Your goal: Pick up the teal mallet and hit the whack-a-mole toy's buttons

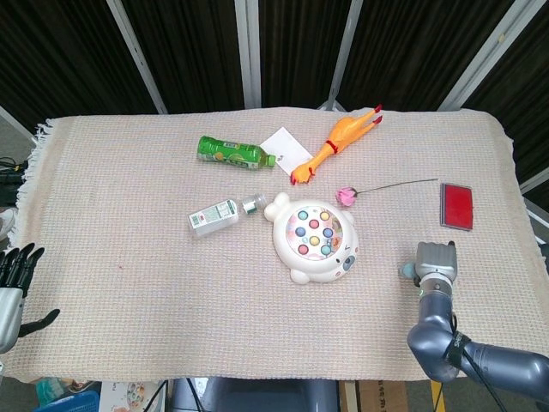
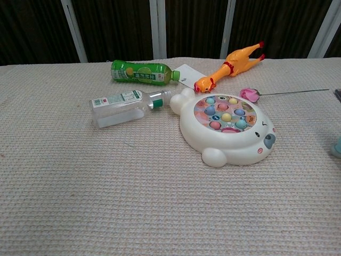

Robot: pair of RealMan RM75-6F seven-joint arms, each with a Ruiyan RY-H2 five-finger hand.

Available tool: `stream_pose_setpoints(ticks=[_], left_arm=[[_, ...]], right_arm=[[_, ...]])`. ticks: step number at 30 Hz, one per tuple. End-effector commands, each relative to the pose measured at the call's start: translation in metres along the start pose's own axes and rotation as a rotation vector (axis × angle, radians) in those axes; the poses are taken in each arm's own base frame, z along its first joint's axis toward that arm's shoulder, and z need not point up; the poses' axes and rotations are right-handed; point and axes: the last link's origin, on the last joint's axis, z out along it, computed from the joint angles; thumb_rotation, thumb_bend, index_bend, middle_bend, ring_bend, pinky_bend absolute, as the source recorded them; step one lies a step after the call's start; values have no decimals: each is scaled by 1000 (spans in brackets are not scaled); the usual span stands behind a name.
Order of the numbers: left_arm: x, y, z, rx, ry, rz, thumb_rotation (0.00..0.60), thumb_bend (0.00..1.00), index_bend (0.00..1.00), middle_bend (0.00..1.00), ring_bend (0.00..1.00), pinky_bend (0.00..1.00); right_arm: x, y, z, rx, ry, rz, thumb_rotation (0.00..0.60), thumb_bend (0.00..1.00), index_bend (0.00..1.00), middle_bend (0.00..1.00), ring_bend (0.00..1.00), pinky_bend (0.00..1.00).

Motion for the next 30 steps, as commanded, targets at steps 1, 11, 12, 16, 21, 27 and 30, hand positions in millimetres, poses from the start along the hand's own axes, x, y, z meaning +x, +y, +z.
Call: stream_pose_setpoints(ticks=[1, 11, 12, 16, 21, 27, 30], left_arm=[[0, 0, 0, 1, 0, 0, 600, 0, 78, 0, 0, 0], [0, 0, 0, 2, 1, 0, 600, 0, 78, 0, 0, 0], [0, -1, 0, 2, 1, 0, 600, 0, 78, 0, 0, 0], [0, 0, 0, 2, 0, 2, 600, 0, 78, 0, 0, 0], [0, -1, 0, 3, 1, 2, 600, 0, 78, 0, 0, 0], [0, -1, 0, 3, 1, 2, 600, 0, 78, 0, 0, 0], [0, -1, -1, 4, 2, 1, 600, 0, 78, 0, 0, 0]], right_arm=[[0, 0, 0, 0, 0, 1, 600, 556, 616, 382, 296, 121], [-3, 2, 1, 3, -9, 7, 600, 557, 580, 355, 285, 115], [-3, 2, 2, 3, -9, 7, 600, 557, 579, 353, 284, 115], [-4, 2, 2, 5, -9, 9, 600, 556, 578, 348, 281, 113], [-3, 3, 2, 6, -9, 4, 600, 557, 569, 334, 274, 112], [-3, 4, 0, 6, -20, -17, 600, 556, 542, 309, 251, 94], [-2, 5, 0, 5, -21, -21, 600, 557, 529, 299, 244, 94]])
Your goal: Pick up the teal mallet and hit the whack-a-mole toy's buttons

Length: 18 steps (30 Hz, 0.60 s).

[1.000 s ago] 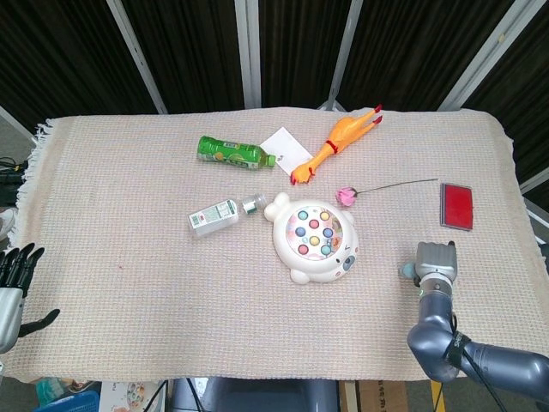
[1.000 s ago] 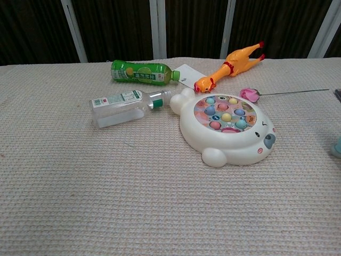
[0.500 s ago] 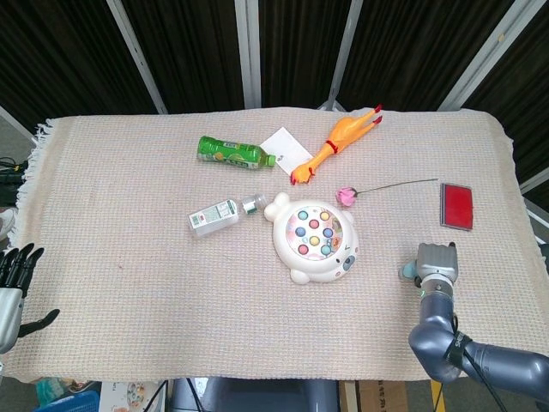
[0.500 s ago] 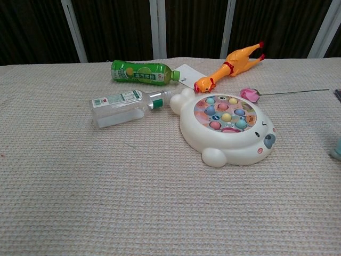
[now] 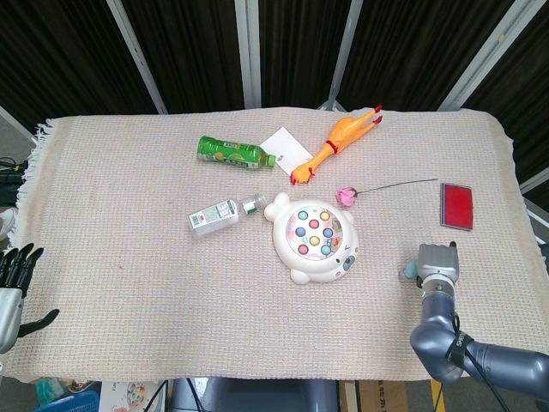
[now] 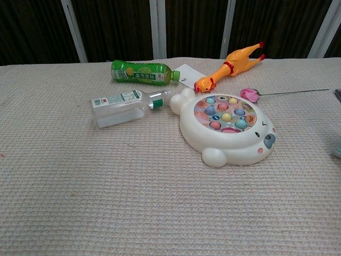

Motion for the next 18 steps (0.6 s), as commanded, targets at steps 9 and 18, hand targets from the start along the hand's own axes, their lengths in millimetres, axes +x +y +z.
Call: stream_pose_setpoints(ticks=[9, 18], left_arm=[[0, 0, 0, 0, 0, 1, 600, 0, 78, 0, 0, 0], [0, 0, -1, 4, 2, 2, 600, 0, 78, 0, 0, 0]], right_arm=[[0, 3, -2, -2, -18, -25, 600, 557, 483, 273, 217, 87], [0, 3, -3, -13, -37, -44, 600, 558, 421, 261, 203, 86]])
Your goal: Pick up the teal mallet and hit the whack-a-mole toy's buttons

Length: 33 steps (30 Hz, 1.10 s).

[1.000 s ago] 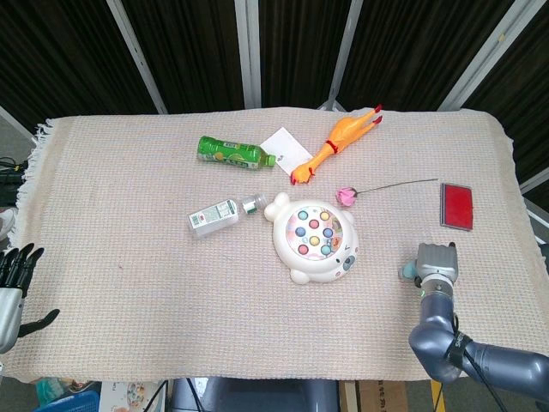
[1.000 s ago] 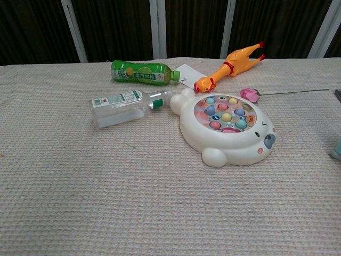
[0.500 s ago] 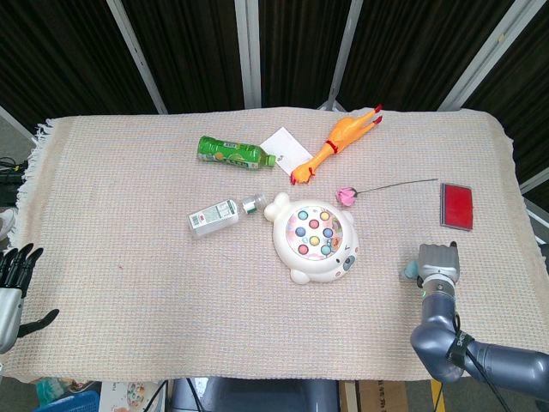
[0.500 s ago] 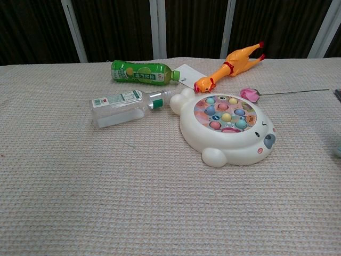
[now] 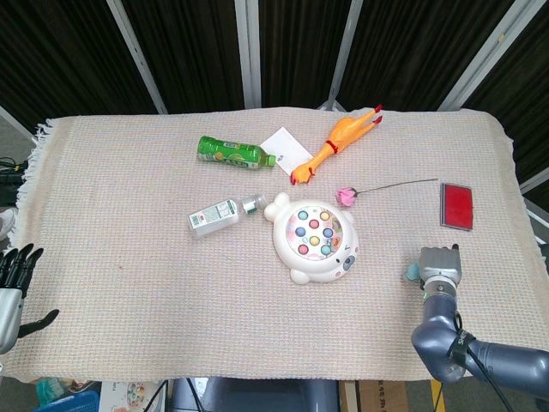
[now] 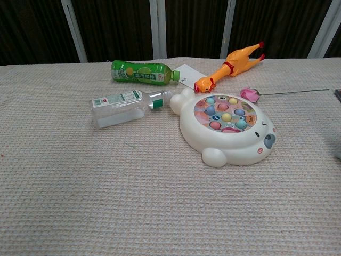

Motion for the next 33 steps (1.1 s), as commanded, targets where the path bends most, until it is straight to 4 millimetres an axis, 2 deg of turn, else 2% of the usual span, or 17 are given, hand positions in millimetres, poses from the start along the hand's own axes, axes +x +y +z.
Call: stream_pose_setpoints(ticks=[1, 33], left_arm=[[0, 0, 0, 4, 3, -2, 600, 0, 78, 0, 0, 0], [-1, 0, 1, 11, -11, -4, 600, 0, 78, 0, 0, 0]], right_arm=[[0, 0, 0, 0, -3, 1, 600, 557, 421, 260, 203, 86], [5, 6, -22, 5, 0, -30, 600, 557, 421, 252, 178, 86]])
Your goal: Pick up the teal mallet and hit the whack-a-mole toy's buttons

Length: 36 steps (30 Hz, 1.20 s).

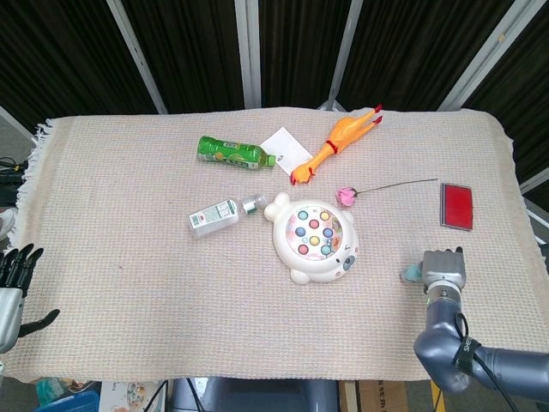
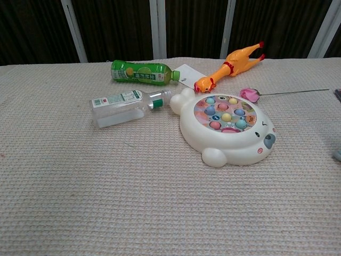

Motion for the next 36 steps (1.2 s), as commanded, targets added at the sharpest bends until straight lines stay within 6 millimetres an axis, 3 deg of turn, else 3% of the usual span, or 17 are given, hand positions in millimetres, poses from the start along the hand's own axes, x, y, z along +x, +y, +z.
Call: stream_pose_setpoints(ticks=[1, 36], left_arm=[[0, 0, 0, 0, -1, 0, 600, 0, 78, 0, 0, 0], [0, -1, 2, 15, 0, -7, 600, 0, 78, 0, 0, 0]], right_arm=[[0, 0, -1, 3, 1, -1, 600, 557, 421, 252, 178, 86], [-1, -2, -15, 23, 7, 3, 600, 557, 421, 252, 178, 86]])
